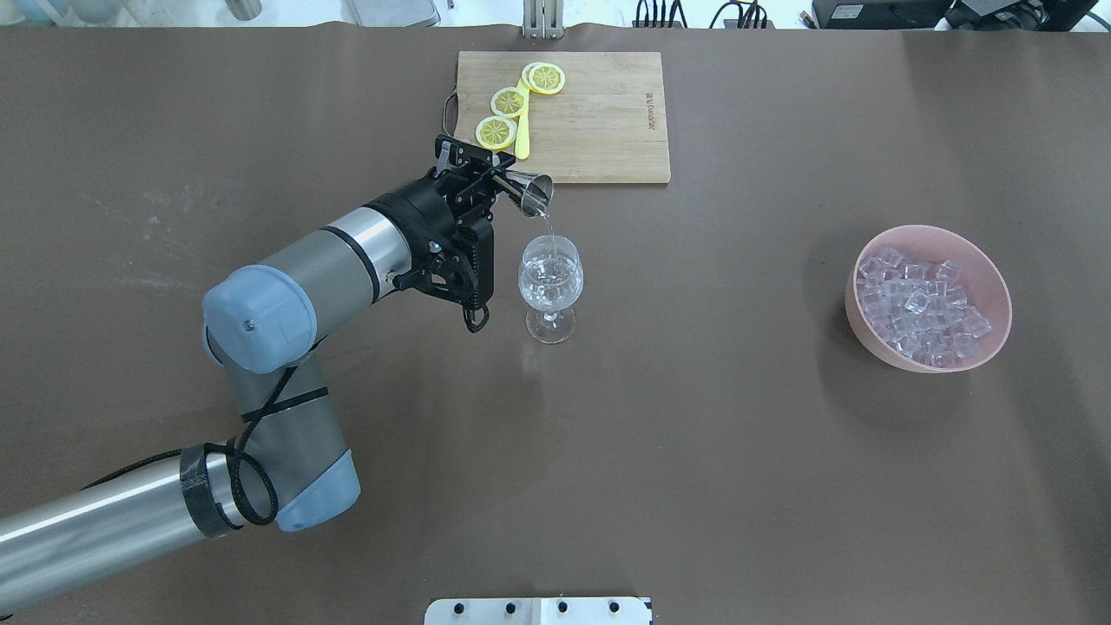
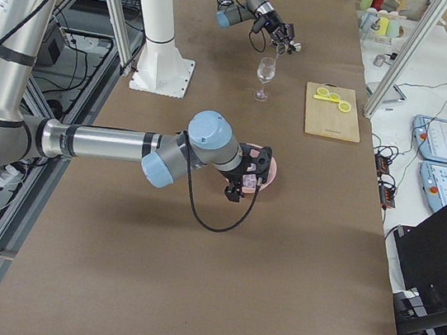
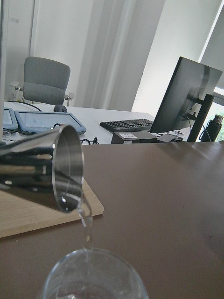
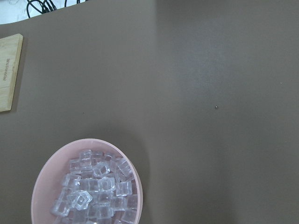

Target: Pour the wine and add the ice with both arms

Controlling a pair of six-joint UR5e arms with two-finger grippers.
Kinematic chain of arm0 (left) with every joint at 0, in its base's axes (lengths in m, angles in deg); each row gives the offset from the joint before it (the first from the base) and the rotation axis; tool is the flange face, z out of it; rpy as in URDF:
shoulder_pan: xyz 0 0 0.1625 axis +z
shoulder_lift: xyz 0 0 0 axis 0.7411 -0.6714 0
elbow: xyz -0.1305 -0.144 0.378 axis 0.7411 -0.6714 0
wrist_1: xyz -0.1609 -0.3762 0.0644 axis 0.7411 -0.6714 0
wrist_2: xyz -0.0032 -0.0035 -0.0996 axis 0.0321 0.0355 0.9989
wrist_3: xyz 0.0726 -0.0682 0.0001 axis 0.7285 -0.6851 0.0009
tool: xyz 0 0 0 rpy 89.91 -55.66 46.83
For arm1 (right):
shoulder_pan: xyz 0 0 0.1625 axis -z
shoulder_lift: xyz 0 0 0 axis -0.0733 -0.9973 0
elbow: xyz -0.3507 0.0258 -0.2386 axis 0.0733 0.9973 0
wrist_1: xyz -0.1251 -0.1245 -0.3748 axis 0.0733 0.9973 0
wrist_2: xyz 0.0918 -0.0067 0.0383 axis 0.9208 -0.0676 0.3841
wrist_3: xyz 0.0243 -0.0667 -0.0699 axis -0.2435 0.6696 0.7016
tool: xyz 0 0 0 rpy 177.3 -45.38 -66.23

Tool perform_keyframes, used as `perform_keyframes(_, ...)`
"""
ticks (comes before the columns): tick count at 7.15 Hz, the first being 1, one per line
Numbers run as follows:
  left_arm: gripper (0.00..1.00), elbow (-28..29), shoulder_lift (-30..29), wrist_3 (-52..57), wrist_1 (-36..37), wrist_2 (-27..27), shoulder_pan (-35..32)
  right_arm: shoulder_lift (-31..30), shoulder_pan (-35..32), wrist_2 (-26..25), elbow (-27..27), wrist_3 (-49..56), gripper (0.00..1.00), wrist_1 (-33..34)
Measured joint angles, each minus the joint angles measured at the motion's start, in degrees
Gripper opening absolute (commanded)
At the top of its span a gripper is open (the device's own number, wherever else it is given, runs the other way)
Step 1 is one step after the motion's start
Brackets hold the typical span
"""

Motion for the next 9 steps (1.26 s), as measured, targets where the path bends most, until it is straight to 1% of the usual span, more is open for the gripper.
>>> perform_keyframes(1, 0.00, -0.17, -0.07, 1.74, 0.62, -0.86, 0.00, 0.05, 0.00, 0.00, 0.00, -0.03, 1.00, 0.01)
perform_keyframes(4, 0.00, -3.09, -0.59, 7.85, 6.40, -5.50, 0.58, 0.09, 0.00, 0.00, -0.05, -0.09, 1.00, 0.01)
perform_keyframes(6, 0.00, -3.62, -0.78, 12.11, 7.56, -6.59, 1.67, 0.08, -0.09, 0.00, -0.15, -0.31, 1.00, 0.01)
perform_keyframes(9, 0.00, -3.71, -0.88, 15.73, 8.78, -7.60, 2.80, -0.06, -0.17, 0.06, -0.50, -1.30, 1.00, 0.01)
